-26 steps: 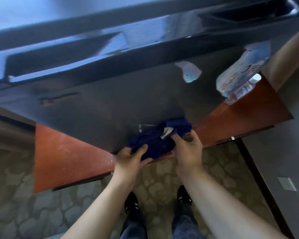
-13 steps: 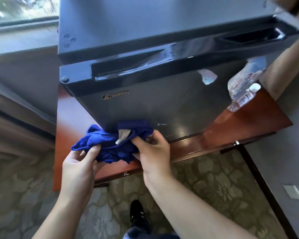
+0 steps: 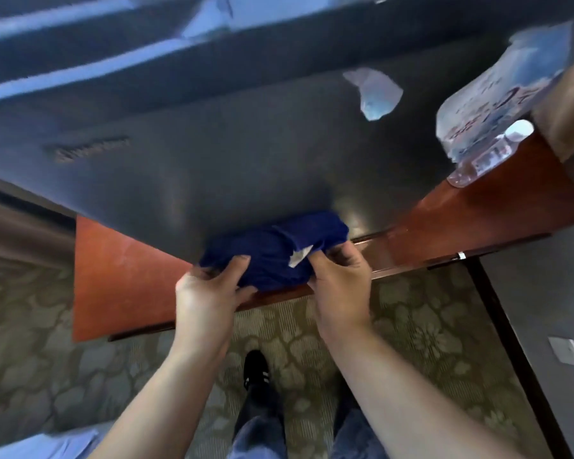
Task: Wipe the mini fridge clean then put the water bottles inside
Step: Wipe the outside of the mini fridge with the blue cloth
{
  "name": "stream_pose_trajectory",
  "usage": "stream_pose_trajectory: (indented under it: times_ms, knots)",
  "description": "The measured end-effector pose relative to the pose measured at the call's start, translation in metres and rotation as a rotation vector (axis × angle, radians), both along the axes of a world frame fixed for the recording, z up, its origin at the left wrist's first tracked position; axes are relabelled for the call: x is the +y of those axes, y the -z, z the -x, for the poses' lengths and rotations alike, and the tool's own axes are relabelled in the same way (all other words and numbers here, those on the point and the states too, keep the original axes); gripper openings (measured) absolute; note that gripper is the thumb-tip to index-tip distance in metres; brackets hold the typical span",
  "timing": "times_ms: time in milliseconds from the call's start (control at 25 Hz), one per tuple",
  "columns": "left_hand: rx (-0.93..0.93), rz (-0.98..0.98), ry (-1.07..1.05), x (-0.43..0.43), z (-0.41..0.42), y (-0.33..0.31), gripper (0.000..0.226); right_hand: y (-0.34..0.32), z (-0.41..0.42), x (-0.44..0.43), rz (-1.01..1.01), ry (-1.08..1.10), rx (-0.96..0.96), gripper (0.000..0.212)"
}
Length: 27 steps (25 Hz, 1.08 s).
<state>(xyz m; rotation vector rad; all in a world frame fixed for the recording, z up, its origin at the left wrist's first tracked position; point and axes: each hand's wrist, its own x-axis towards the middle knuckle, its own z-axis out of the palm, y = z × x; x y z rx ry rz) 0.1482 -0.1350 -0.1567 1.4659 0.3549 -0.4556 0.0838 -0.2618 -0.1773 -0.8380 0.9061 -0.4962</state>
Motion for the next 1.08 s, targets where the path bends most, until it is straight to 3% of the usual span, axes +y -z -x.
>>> stream_pose_trajectory:
  times_ms: [160,280,440,560,800,920,1080]
  knots:
    - [0.161,-0.198,0.066,-0.017,0.000,0.077,0.009,0.083,0.002,-0.017,-0.126,-0.003,0.274,0.032]
    - [0.219,-0.205,0.067,-0.024,-0.002,0.096,0.008,0.103,0.000,-0.028,-0.175,-0.034,0.300,0.022]
    - [0.271,-0.122,0.020,-0.039,0.001,0.068,0.010,0.079,0.005,-0.043,-0.207,0.010,0.252,0.022]
    - [0.269,0.013,0.078,-0.065,0.010,0.024,0.012,0.036,0.021,-0.069,-0.164,0.069,0.154,0.010]
    - [0.007,0.060,0.111,-0.078,0.021,-0.089,0.007,-0.092,0.043,-0.092,-0.033,-0.021,-0.106,0.005]
    - [-0.267,0.014,0.043,-0.052,0.018,-0.141,0.015,-0.137,0.043,-0.073,0.116,-0.166,-0.151,0.006]
    - [-0.603,-0.076,0.024,-0.005,0.009,-0.198,0.025,-0.176,0.034,-0.032,0.280,-0.353,-0.253,0.023]
